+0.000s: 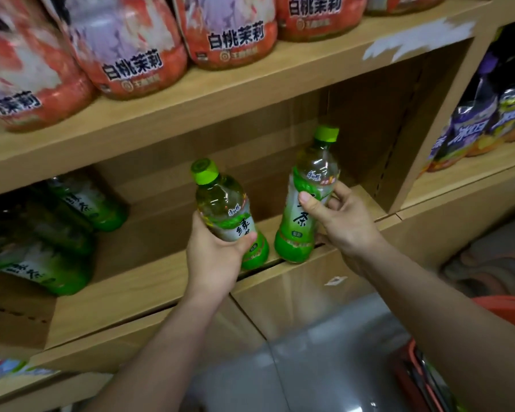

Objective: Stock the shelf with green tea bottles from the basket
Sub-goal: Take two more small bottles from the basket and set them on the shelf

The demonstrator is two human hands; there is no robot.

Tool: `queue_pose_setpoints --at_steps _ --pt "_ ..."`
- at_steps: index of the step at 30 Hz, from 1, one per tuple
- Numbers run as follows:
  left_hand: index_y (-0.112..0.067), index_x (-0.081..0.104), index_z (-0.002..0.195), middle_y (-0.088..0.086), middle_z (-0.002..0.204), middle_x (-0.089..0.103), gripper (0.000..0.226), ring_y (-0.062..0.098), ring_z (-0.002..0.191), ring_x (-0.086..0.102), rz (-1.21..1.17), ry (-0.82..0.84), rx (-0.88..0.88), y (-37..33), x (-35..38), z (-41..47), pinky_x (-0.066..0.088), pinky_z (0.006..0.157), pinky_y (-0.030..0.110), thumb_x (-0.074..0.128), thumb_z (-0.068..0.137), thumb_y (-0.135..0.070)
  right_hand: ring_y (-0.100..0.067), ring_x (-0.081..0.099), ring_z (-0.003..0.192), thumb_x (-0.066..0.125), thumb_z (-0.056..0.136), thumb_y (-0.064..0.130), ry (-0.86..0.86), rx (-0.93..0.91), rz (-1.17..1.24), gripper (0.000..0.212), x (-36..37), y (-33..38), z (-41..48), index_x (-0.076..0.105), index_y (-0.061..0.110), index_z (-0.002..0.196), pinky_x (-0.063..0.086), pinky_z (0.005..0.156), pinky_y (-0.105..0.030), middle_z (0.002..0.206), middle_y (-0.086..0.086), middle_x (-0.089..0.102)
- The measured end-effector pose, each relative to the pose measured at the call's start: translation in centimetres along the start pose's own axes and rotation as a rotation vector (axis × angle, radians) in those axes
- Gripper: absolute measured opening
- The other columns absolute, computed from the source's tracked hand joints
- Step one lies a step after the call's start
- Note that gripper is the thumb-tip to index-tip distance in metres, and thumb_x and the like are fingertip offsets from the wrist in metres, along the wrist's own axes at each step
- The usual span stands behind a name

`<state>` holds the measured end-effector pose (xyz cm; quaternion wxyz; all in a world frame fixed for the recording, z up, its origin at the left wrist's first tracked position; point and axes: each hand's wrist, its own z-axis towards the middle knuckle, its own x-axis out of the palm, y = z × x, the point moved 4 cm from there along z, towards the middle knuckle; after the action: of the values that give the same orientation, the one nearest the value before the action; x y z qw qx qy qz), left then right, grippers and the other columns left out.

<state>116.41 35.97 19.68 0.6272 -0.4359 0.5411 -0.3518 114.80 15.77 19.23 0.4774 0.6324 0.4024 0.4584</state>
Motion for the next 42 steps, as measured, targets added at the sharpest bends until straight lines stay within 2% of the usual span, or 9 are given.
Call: queue_pose_setpoints --at_steps 11,15,18,22,25,28,31,35,42 --pt "-0.025 0.044 0.089 -0.006 0.093 0.061 0.046 0.019 0.090 0.063 0.189 0.070 0.136 3.4 0.7 3.0 0.054 0.078 0.036 0.084 0.068 -0.026 -0.007 0.057 0.120 0.074 0.081 0.021 0.091 -0.299 -0.330 0.058 3.3 -2.2 1.5 0.050 0.020 0.133 0.044 0.105 -0.033 0.127 0.008 0.064" --pt "-0.021 0.048 0.118 0.002 0.114 0.066 0.062 0.024 0.105 0.063 0.274 0.161 0.141 6.7 1.6 2.3 0.051 0.087 0.035 0.084 0.067 -0.021 -0.004 0.054 0.123 0.073 0.080 0.020 0.198 -0.221 -0.455 0.060 2.1 -4.5 1.8 0.048 0.023 0.135 0.044 0.107 -0.033 0.131 0.008 0.060" --pt "-0.018 0.032 0.142 0.008 0.137 0.053 0.087 0.024 0.124 0.051 0.322 0.099 0.185 8.1 1.0 0.8 0.043 0.102 0.033 0.082 0.071 -0.022 -0.012 0.055 0.118 0.080 0.072 0.028 0.035 -0.215 -0.621 0.075 0.0 -6.6 1.3 0.042 0.026 0.137 0.047 0.104 -0.038 0.133 -0.002 0.055" --pt "-0.024 0.050 0.115 -0.005 0.111 0.056 0.049 0.013 0.101 0.057 0.203 -0.123 0.480 7.0 -0.3 -1.9 0.052 0.084 0.044 0.076 0.075 -0.015 -0.014 0.061 0.093 0.076 0.076 0.034 -0.282 -0.527 -0.563 0.044 -0.3 -5.6 -1.8 0.049 0.026 0.110 0.054 0.077 -0.033 0.110 -0.003 0.057" --pt "-0.028 0.048 0.116 -0.006 0.111 0.057 0.051 0.011 0.102 0.057 0.176 -0.133 0.504 7.1 0.0 -1.7 0.053 0.083 0.041 0.077 0.075 -0.023 -0.013 0.057 0.101 0.074 0.077 0.036 -0.294 -0.727 -0.547 0.050 1.4 -4.7 -3.1 0.046 0.028 0.118 0.052 0.079 -0.033 0.112 0.000 0.055" --pt "-0.024 0.033 0.132 0.000 0.129 0.058 0.076 0.016 0.114 0.058 0.186 -0.064 0.401 7.5 0.9 0.3 0.049 0.094 0.035 0.079 0.073 -0.034 -0.008 0.055 0.114 0.077 0.073 0.039 -0.153 -0.603 -0.541 0.078 3.0 -5.1 -0.8 0.033 0.028 0.136 0.048 0.093 -0.028 0.122 0.009 0.054" --pt "-0.017 0.020 0.140 0.002 0.135 0.057 0.093 0.022 0.121 0.055 0.249 0.041 0.276 8.1 1.9 2.0 0.045 0.091 0.028 0.078 0.072 -0.044 -0.017 0.057 0.119 0.080 0.074 0.033 -0.100 -0.590 -0.620 0.074 3.9 -6.0 1.0 0.038 0.025 0.134 0.047 0.097 -0.034 0.124 0.007 0.060" --pt "-0.021 0.035 0.107 0.002 0.108 0.067 0.065 0.025 0.101 0.063 0.340 -0.010 0.308 8.4 1.0 2.4 0.051 0.081 0.037 0.078 0.068 -0.050 -0.011 0.057 0.113 0.082 0.069 0.037 -0.114 -0.606 -0.612 0.072 3.8 -6.4 1.5 0.042 0.027 0.127 0.047 0.099 -0.037 0.120 0.006 0.063" --pt "-0.021 0.039 0.104 0.002 0.112 0.066 0.061 0.024 0.105 0.062 0.392 -0.111 0.307 10.4 -4.7 2.4 0.051 0.084 0.039 0.078 0.067 -0.051 -0.018 0.065 0.100 0.082 0.053 0.055 -0.005 -0.602 -0.620 0.075 8.4 -7.7 1.7 0.041 0.027 0.109 0.054 0.087 -0.048 0.103 0.006 0.064"
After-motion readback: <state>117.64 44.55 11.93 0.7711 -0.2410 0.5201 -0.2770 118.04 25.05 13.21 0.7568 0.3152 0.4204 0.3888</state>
